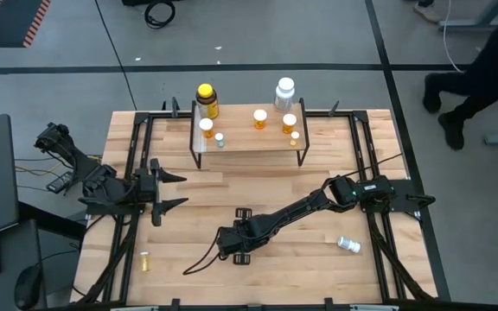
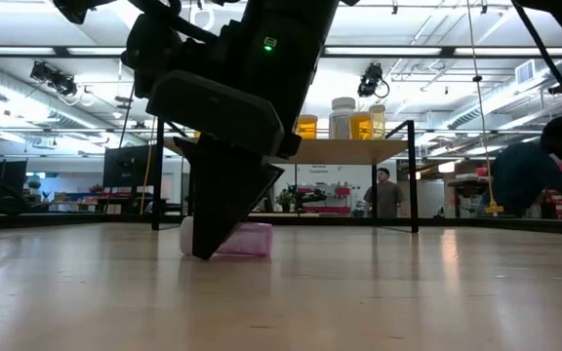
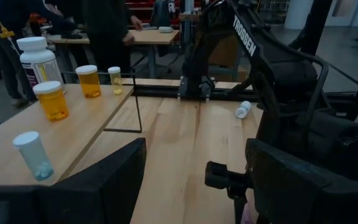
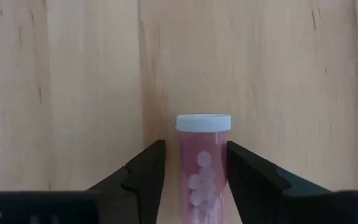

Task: Pick and place medicine bottles onto shelf by color
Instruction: Put the pink pill bottle on the shelf

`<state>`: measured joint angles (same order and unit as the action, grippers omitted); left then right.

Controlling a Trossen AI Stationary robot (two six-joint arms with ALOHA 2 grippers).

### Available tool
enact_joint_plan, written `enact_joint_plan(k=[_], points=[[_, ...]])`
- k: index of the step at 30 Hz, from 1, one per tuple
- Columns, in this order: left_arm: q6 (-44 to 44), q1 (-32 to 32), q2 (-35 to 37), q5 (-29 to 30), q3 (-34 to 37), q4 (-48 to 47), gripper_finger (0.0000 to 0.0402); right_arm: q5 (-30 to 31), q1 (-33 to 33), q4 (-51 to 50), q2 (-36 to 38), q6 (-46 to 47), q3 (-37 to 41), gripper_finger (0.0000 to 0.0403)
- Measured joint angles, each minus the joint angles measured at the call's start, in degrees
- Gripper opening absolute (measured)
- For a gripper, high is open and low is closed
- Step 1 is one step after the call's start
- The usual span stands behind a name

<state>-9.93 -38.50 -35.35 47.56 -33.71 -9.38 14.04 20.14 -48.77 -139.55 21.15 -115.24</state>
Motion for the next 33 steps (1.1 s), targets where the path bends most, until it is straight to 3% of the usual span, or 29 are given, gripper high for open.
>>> enact_joint_plan(k=[11,21,33], points=[[0.0,0.0,0.1,0.0,0.0,0.1,0.0283,1.7,0.0,3.2,-0.2,0.1,0.1,0.0168],[0.0,0.0,0.1,-0.4,0.0,0.0,0.0283,1.9,-1.5,14.5,-0.4,0.1,0.2,0.0168],[3.5,0.0,0.1,-0.5,0.0,0.1,0.0283,-2.6,-2.4,7.0,1.2,1.0,0.1,0.0168]])
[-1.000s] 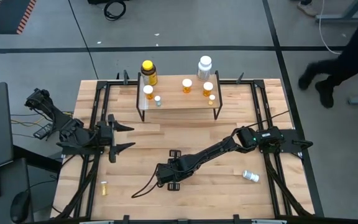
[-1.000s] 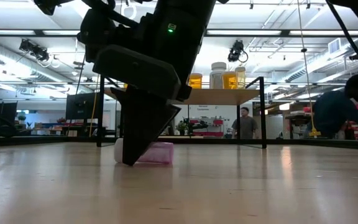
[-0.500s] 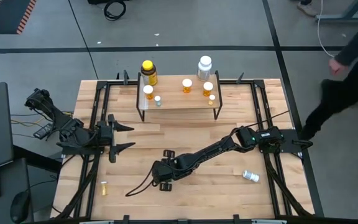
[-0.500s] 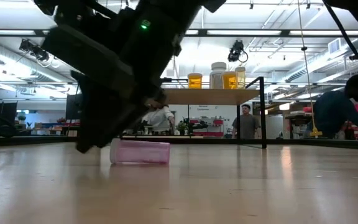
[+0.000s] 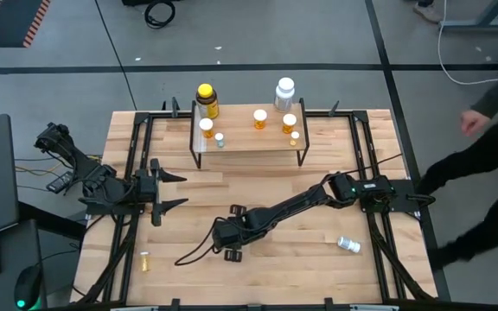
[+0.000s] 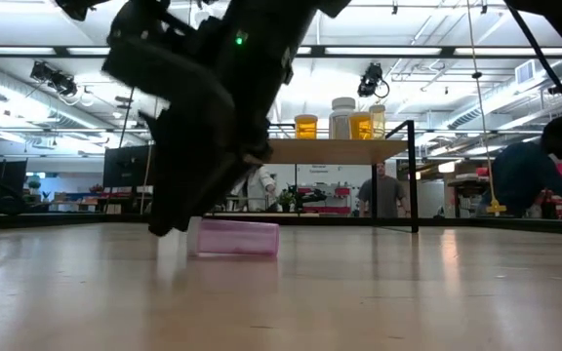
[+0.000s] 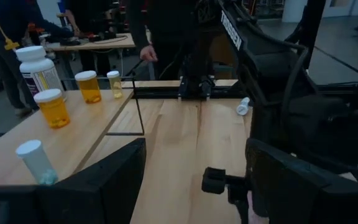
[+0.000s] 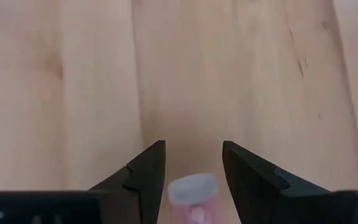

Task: Pick and place medicine bottles onto shelf by color
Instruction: Put the pink pill bottle on the shelf

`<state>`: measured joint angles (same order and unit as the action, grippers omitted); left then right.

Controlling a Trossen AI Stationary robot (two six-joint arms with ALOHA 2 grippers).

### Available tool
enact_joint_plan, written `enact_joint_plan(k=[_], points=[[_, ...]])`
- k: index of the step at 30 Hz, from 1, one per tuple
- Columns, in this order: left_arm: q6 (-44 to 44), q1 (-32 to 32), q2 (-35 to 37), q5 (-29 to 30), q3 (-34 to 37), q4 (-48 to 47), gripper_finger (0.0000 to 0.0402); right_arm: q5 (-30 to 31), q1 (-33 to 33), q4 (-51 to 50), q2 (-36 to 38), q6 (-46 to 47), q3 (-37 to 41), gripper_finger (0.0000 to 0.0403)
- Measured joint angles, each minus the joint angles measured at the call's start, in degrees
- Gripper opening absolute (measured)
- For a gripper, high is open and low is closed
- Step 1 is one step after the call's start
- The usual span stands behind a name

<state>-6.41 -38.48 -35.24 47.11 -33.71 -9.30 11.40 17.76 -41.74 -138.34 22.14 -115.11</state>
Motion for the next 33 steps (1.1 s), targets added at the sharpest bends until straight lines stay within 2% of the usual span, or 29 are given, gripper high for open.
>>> enact_joint_plan(k=[3,9,16,21,33], points=[[0.4,0.0,0.0,0.0,0.0,0.2,0.0283,-2.3,0.1,0.3,1.4,0.2,0.0,0.0168],[4.1,0.0,0.0,0.0,0.0,2.2,0.0283,-2.5,1.0,-1.3,3.7,0.2,-0.1,0.0169],[4.7,0.1,0.1,0.4,-0.1,2.3,0.0283,-2.6,1.2,-6.6,2.4,1.4,0.0,0.0191],[4.3,0.1,0.1,0.9,-0.9,2.5,0.0283,-2.5,1.2,-6.9,1.9,0.9,-0.1,0.0205],[4.7,0.1,0.1,0.9,-0.9,2.3,0.0283,-2.0,1.1,-6.8,1.5,1.2,2.5,0.0204]])
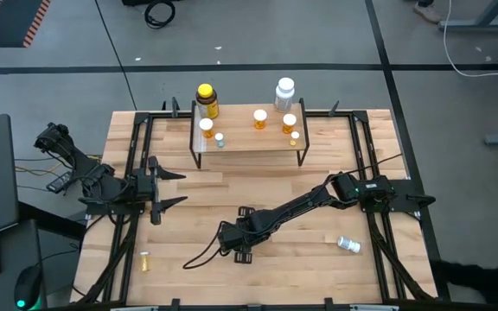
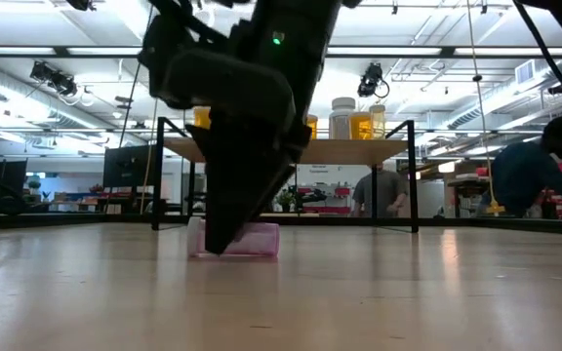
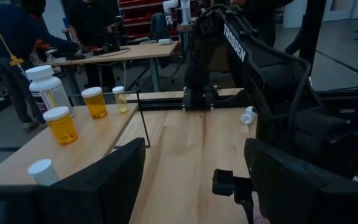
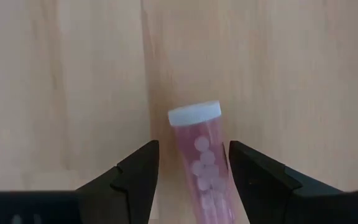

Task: Pick and place medicine bottles onto shelf by color
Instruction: Put the pink pill bottle on the shelf

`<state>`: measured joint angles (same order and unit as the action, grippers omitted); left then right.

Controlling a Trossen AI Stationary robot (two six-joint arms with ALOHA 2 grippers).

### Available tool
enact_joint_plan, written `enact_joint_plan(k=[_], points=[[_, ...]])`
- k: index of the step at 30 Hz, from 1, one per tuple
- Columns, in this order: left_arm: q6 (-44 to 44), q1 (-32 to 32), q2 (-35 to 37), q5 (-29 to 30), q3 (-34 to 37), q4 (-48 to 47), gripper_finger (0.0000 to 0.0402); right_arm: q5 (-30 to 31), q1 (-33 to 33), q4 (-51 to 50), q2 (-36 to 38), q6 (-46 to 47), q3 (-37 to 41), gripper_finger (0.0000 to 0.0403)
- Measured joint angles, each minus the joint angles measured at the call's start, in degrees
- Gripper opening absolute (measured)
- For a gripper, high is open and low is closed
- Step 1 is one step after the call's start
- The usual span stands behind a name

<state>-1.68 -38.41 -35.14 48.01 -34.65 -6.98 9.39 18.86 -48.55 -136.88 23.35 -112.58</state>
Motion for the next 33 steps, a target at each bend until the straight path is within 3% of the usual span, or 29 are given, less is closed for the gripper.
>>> enact_joint_plan(k=[23,33], points=[[0.0,0.0,0.0,0.0,0.0,0.0,0.0283,2.9,-0.2,5.2,0.1,-0.4,2.3,0.0203],[0.0,0.0,0.0,0.0,0.0,0.0,0.0283,3.0,-0.2,5.1,0.0,-0.4,2.3,0.0173]])
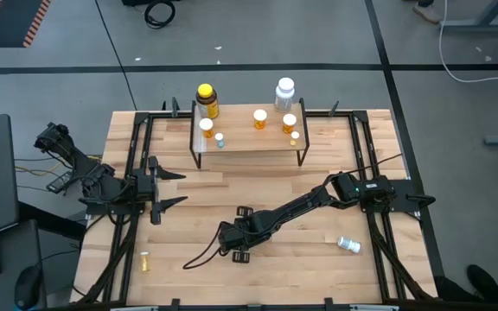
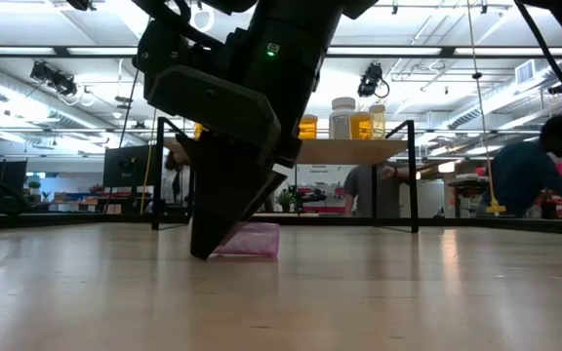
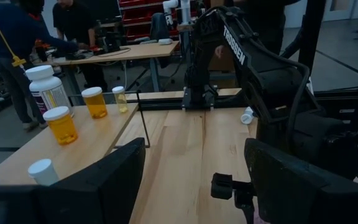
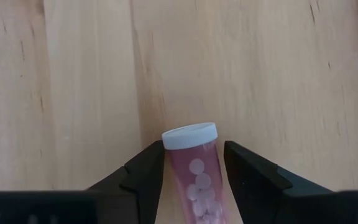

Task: Pick and place medicine bottles onto shelf by color
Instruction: Put the pink pill bottle on the shelf

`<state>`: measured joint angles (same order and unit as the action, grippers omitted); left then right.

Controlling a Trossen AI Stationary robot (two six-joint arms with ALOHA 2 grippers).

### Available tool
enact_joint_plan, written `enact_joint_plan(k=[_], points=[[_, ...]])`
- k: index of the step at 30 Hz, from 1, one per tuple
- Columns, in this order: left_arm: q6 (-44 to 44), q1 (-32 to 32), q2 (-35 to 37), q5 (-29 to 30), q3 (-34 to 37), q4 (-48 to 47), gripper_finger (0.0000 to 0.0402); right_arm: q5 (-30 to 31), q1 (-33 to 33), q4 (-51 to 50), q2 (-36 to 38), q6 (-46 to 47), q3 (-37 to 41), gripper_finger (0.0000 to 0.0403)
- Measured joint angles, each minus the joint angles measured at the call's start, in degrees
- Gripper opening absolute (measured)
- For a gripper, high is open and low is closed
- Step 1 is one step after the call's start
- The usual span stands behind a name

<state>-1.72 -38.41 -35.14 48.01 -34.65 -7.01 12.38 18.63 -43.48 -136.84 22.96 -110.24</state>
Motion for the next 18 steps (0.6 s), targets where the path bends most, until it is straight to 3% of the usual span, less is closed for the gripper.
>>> enact_joint_plan(k=[18], points=[[0.0,0.0,0.0,0.0,0.0,0.0,0.0283,0.0,0.0,0.0,0.0,0.3,0.0,0.0158]])
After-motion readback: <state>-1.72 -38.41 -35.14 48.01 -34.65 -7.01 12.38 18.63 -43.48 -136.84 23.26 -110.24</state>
